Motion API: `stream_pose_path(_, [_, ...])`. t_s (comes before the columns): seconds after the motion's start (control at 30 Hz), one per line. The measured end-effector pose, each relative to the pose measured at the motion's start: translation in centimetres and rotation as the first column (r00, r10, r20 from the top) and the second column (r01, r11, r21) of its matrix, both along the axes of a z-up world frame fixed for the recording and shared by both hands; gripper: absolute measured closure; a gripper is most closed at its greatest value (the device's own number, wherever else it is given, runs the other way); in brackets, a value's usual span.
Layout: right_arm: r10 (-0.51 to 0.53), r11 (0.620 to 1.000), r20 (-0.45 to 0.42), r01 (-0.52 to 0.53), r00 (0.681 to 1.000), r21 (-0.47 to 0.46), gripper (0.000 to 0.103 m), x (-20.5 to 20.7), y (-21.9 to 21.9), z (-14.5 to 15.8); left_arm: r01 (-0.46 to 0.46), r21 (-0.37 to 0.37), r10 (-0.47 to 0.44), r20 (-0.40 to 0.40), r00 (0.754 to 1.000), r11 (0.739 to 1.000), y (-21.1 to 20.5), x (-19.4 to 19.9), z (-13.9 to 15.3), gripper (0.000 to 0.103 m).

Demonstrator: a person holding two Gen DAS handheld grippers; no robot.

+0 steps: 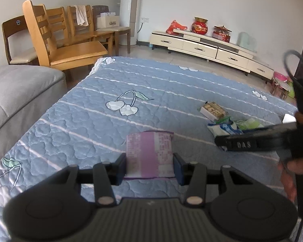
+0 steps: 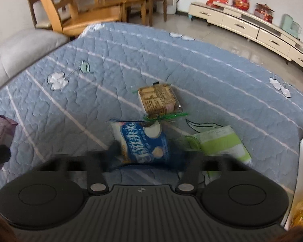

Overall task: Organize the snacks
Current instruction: 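Grasp the purple pack with the left gripper while the right grasps the blue chip bag, then carry the purple pack and blue chip bag over the white tray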

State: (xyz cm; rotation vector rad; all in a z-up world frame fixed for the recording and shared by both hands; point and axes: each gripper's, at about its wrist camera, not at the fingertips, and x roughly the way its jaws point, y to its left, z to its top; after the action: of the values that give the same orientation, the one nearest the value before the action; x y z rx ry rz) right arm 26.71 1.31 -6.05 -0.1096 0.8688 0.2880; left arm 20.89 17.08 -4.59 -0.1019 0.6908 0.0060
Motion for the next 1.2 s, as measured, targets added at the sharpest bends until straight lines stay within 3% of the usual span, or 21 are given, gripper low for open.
stream_pose_path(0.13, [-0.023,1.000,0.052,0.023,0.998,0.002,0.045,-3.0,0.4,0.8,0.003,0.005,-0.003,0.010,1.000,1.000,-0.4,-1.0,0.7,0.057])
stream_pose_path(0.43, [-0.121,0.992,0.116,0.117,0.986,0.042,0.045,-14.4,-0.5,5.1,0.004,0.028,-0.005,0.044,0.999,1.000,-1.6,-4.9,3.3,0.057])
stream_pose_path(0.77, [-0.242,0.970,0.182,0.237,0.953,0.049,0.045,-25.9,-2.0,8.8,0.016,0.027,-0.018,0.084,0.996,0.999,-1.9,-10.0,6.0,0.057])
stream_pose_path(1.2, [-0.291,0.957,0.244,0.287,0.925,0.054,0.045,-34.1,-4.2,11.5,0.079,0.028,-0.082,0.119,0.990,0.996,-3.5,-14.9,7.6,0.057])
